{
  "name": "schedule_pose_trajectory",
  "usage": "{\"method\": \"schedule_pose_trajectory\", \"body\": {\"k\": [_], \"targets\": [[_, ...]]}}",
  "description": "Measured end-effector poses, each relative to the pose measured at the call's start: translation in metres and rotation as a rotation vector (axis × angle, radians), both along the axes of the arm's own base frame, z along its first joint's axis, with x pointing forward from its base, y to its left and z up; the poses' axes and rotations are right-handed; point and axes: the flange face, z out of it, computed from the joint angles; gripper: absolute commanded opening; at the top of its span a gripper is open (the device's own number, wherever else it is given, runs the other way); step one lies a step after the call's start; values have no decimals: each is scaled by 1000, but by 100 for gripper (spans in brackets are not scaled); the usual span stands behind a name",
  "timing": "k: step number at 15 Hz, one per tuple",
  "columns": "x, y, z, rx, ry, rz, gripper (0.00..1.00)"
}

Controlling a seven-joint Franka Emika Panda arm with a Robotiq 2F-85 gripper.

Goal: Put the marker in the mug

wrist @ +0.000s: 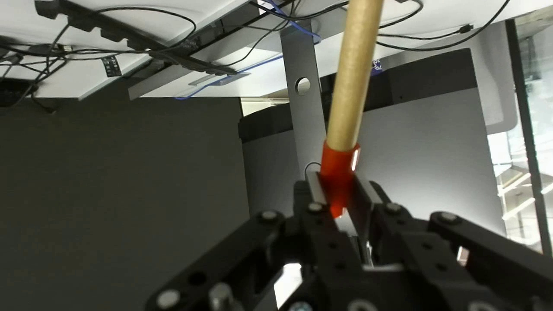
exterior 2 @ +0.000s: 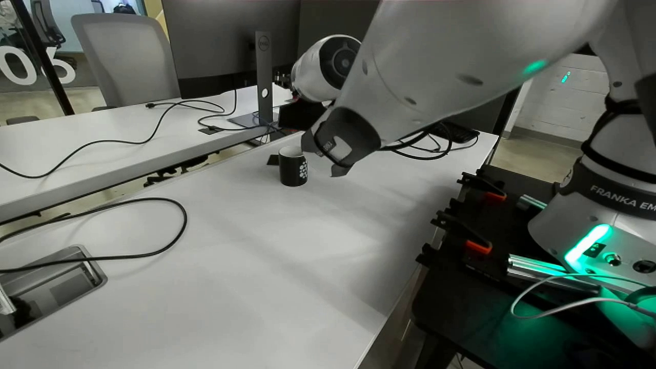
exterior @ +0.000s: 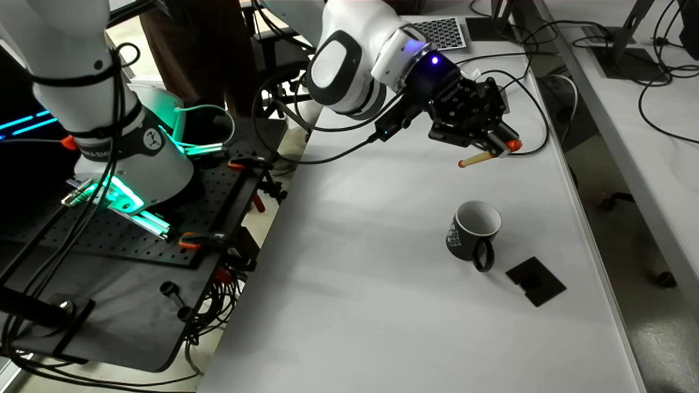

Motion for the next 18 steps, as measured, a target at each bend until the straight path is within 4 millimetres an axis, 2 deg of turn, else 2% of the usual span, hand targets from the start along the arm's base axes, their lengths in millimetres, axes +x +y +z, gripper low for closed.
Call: {"method": "schedule_pose_trajectory", "body": {"k": [1,2,4,11,12,18], "targets": [[-1,4,-5,-10,1,-1,5],[-1,7,-10,-21,3,-1,19],[-3,10,-15,-32,10,6,19],[-2,8,-15,-28,10,1,19],[-2,8,-15,-28,10,1,5],[-1,9,-17,-29,16,4,5]]}}
